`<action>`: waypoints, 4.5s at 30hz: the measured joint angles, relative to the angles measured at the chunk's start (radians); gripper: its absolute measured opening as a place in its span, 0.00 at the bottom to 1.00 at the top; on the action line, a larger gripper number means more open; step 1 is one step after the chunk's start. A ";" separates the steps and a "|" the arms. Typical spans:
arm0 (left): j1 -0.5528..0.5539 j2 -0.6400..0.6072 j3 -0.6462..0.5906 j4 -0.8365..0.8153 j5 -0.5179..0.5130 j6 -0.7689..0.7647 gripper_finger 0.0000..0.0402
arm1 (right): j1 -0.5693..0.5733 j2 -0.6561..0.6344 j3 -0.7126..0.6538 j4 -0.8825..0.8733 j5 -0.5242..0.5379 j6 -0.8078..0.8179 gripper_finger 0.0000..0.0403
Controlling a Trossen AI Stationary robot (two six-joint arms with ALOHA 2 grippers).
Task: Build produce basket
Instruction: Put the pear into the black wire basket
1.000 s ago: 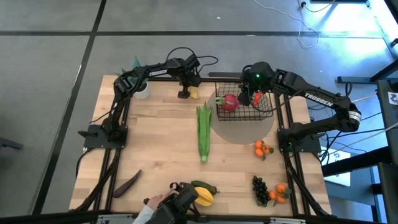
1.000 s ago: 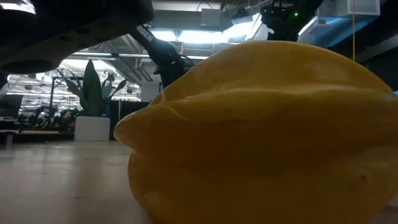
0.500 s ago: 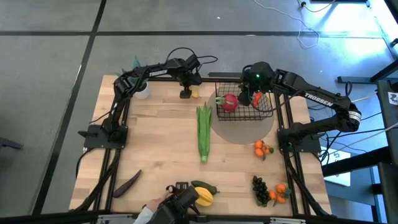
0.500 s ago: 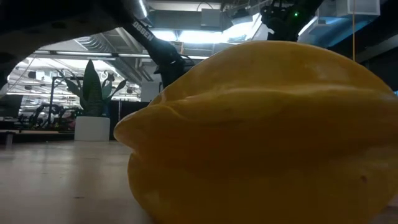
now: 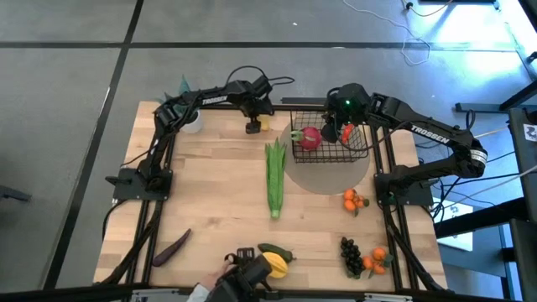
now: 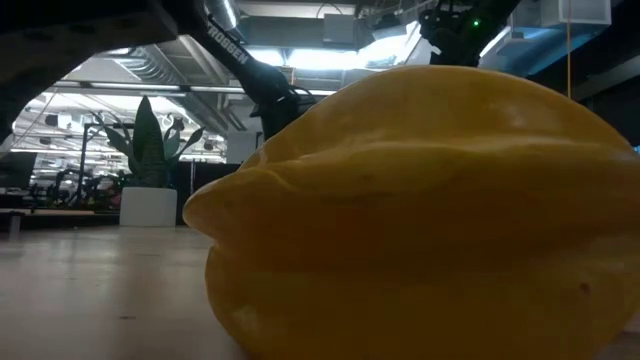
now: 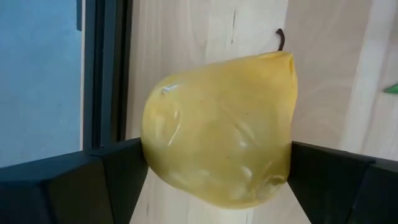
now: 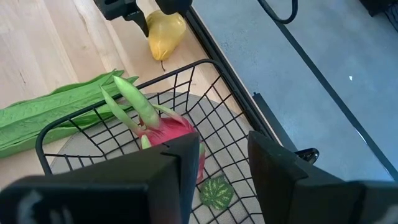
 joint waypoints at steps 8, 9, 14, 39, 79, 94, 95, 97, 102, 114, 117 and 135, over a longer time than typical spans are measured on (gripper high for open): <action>-0.008 0.000 0.000 0.004 -0.030 -0.016 0.75 | 0.000 0.000 0.000 0.000 0.000 0.001 0.31; -0.008 -0.001 0.000 0.004 -0.042 -0.028 0.75 | 0.000 0.000 0.000 0.000 0.000 0.001 0.31; -0.006 -0.001 0.043 -0.049 -0.112 -0.053 0.75 | 0.000 0.000 0.000 0.000 0.000 0.001 0.31; -0.027 -0.001 0.578 -0.538 0.106 -0.265 0.75 | 0.000 0.000 0.000 0.000 0.000 0.000 0.31; -0.267 -0.041 0.656 -0.474 0.087 -0.393 0.75 | 0.072 -0.019 0.001 0.069 -0.429 -0.214 0.31; -0.302 -0.047 0.656 -0.436 0.072 -0.398 0.75 | 0.148 0.013 0.001 0.110 -0.210 -0.145 0.31; -0.302 -0.047 0.656 -0.436 0.071 -0.398 0.75 | 0.148 0.016 0.001 0.103 -0.210 -0.134 0.31; -0.302 -0.047 0.656 -0.435 0.062 -0.398 0.75 | 0.148 0.025 0.001 0.103 -0.210 -0.127 0.31; -0.304 -0.047 0.656 -0.429 0.056 -0.398 0.75 | 0.148 0.065 0.001 0.096 -0.208 -0.112 0.31; -0.304 -0.047 0.656 -0.429 0.050 -0.398 0.75 | 0.148 0.100 0.001 0.120 -0.104 -0.133 0.28; -0.304 -0.047 0.655 -0.430 0.049 -0.397 0.75 | 0.148 0.100 0.001 0.120 -0.114 -0.150 0.22; -0.312 -0.047 0.655 -0.435 0.044 -0.307 0.79 | 0.148 0.100 0.001 0.119 -0.162 -0.161 0.00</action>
